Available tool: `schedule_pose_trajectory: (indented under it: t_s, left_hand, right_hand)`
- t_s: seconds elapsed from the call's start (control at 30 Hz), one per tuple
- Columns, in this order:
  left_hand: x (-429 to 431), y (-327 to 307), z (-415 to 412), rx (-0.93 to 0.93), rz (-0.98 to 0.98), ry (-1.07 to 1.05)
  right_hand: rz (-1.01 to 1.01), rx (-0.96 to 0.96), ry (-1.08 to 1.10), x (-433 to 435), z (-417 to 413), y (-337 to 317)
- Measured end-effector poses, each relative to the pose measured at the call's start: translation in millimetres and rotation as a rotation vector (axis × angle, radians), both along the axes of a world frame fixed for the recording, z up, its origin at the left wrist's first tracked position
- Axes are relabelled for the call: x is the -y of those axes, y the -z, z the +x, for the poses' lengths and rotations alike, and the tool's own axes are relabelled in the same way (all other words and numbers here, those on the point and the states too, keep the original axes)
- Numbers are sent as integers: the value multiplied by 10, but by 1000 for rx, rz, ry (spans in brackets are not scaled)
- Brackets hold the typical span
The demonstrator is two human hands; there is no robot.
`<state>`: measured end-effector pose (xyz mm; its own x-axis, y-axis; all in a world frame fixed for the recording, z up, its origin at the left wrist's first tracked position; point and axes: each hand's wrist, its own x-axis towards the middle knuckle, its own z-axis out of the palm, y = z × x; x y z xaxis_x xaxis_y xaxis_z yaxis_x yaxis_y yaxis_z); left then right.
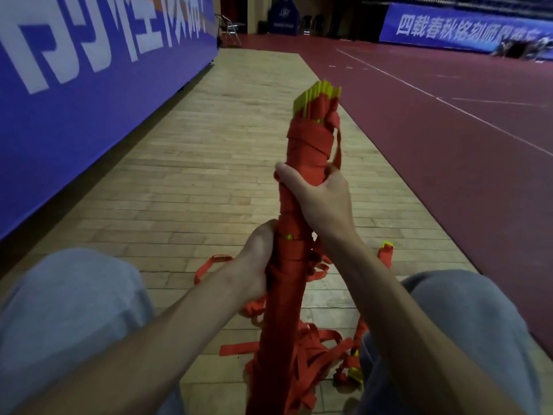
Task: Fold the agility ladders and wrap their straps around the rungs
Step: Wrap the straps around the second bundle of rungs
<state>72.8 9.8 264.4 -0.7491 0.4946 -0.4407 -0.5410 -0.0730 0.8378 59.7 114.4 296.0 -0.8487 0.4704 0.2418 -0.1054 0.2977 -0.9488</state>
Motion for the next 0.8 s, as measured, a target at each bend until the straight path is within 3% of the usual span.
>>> schedule_pose_trajectory:
  t_s: [0.13, 0.2, 0.33, 0.5, 0.57, 0.7, 0.8]
  left_hand:
    - [-174, 164, 85, -287, -273, -234]
    - [-185, 200, 57, -286, -285, -324]
    - [-101, 115, 71, -132, -81, -203]
    - [44, 63, -16, -29, 144, -9]
    - [90, 27, -12, -33, 203, 134]
    - [178, 70, -65, -4, 334, 453]
    - [187, 141, -88, 49, 393, 505]
  right_hand:
    - [15, 33, 154, -93, -25, -26]
    - [201, 82, 106, -66, 5, -24]
    - [638, 110, 128, -82, 86, -77]
    - [873, -61, 291, -49, 117, -86]
    - [764, -81, 210, -38, 114, -56]
    - [-46, -201, -260, -14, 104, -28]
    - [-263, -110, -396, 3, 110, -31]
